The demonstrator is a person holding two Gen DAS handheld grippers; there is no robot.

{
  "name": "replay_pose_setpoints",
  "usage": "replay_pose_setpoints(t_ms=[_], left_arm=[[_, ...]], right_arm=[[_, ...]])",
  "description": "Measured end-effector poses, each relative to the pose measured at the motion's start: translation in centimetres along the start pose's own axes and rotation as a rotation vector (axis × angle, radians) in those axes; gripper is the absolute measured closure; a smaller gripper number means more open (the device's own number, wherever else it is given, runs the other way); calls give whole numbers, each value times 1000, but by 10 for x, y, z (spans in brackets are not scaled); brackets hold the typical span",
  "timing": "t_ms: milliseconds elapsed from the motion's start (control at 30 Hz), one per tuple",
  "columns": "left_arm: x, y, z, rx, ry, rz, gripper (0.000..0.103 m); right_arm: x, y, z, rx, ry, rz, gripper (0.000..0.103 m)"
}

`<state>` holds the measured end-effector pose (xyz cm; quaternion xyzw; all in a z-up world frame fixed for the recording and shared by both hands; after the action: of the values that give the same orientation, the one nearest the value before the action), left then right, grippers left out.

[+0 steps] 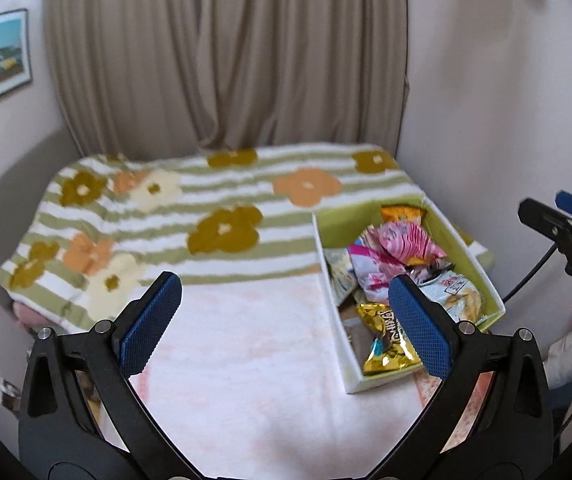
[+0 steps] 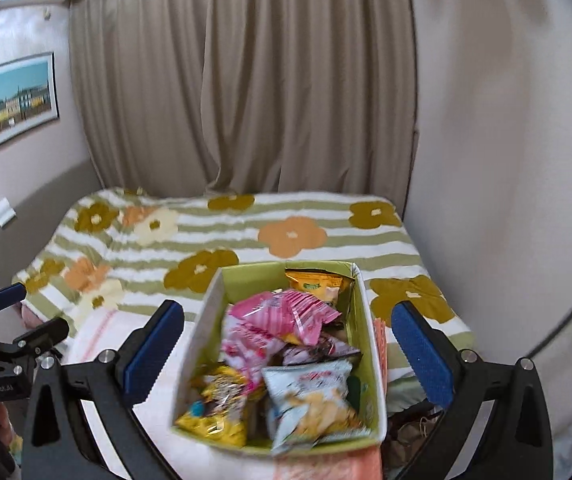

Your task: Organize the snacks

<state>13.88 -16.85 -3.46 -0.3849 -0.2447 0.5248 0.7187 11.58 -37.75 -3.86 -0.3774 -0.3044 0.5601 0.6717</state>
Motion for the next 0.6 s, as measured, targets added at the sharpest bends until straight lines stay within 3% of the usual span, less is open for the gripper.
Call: replay_pose_setpoints(t_ms=[100,233,600], left_arm=[[10,13,48,-81,-20,-16,0],[20,38,97,-129,-28,-18,0],[37,90,163,-170,-37,16,0]], right_arm=[[14,15,39,-37,27,-8,0],[35,36,82,-77,45,-6,0],[59,79,133,-71,42,-12,0]])
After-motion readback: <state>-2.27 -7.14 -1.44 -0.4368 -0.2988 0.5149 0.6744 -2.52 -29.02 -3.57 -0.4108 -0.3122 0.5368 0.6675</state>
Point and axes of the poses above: each gripper's, at about its wrist camera, not at the fingertips, and z roughly against the way its jaws point, x to its left, y to its underside, the point moved 2 cm from there along -z, roughly the way its jaws point, and after that the axes turned 9 degrees about y, right-handed, at the moved point
